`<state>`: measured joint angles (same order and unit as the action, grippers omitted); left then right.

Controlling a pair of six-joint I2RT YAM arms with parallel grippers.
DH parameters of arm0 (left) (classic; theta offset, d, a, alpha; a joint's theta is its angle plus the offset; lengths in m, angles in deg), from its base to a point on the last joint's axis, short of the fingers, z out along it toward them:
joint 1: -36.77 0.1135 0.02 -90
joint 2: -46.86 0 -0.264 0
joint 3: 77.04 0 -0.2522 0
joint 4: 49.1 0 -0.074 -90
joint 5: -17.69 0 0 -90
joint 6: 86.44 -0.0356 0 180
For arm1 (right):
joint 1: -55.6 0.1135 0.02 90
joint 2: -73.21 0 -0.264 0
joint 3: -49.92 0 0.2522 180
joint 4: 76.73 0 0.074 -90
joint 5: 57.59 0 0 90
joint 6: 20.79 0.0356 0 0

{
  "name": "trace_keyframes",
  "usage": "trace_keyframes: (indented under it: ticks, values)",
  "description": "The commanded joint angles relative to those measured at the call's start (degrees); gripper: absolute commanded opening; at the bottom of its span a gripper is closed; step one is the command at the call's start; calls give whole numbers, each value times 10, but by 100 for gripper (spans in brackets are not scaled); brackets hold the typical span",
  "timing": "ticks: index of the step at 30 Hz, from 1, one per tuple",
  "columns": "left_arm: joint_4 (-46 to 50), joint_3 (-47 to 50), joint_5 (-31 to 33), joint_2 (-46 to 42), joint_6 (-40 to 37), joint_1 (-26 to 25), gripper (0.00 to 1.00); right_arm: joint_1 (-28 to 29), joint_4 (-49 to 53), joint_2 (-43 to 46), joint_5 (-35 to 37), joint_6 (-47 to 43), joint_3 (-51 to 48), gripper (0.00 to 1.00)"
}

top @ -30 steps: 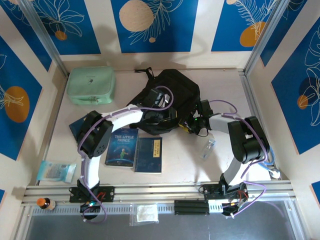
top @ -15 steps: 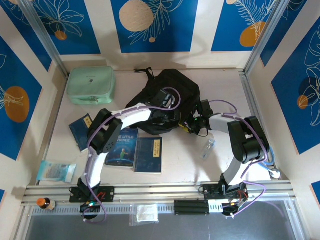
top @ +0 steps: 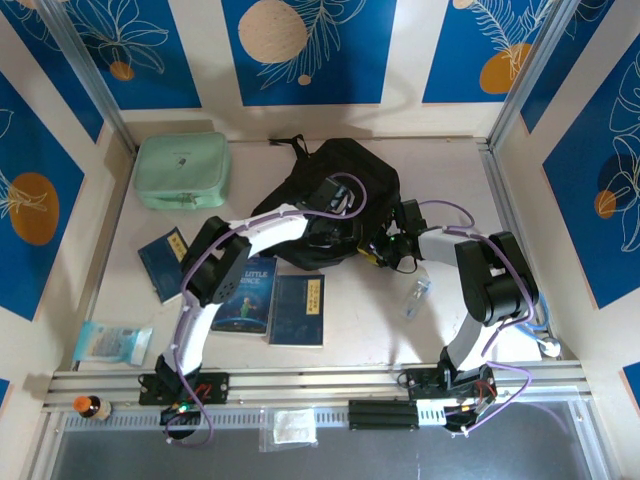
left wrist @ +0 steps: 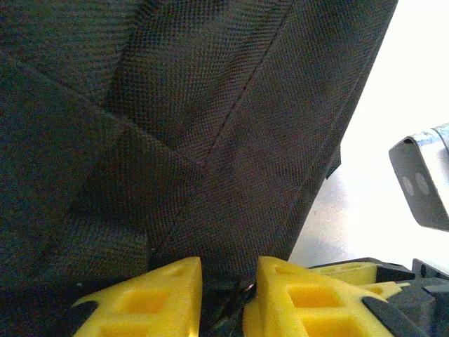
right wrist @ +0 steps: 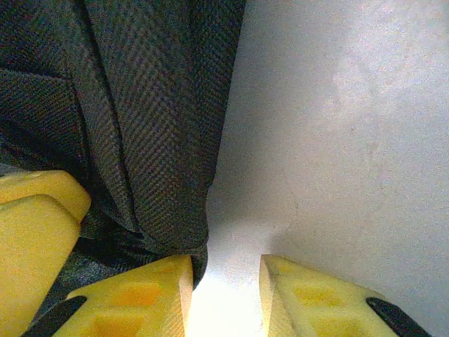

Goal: Pack books, pencil case, and school supplies into a backpack

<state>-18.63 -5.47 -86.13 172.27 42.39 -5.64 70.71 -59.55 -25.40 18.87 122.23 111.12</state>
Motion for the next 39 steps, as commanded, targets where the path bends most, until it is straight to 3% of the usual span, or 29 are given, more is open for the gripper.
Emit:
trace_keyframes:
  ticks: [1, 10, 13, 21, 27, 33, 39]
  values:
    - [24, -20, 4, 13, -13, -7, 22, -3, 22, -11, -4, 0, -5, 30]
    - [27, -20, 2, -6, -25, -7, 0, -8, 16, 7, -14, 3, -1, 31]
    - [30, -20, 1, -21, -35, -7, 0, -16, 9, 36, -18, 5, -4, 34]
    - [50, -12, 10, -59, -72, -7, 0, -46, -16, 81, -30, 40, -12, 58]
    - [56, 2, 13, -83, -80, -7, 0, -50, -14, 35, -49, 57, 25, 59]
    - [62, 29, 22, -104, -83, -7, 0, -49, -7, -10, -59, 41, 66, 52]
    - [83, 57, 36, -126, -99, -7, 0, -50, 0, -38, -52, 29, 88, 30]
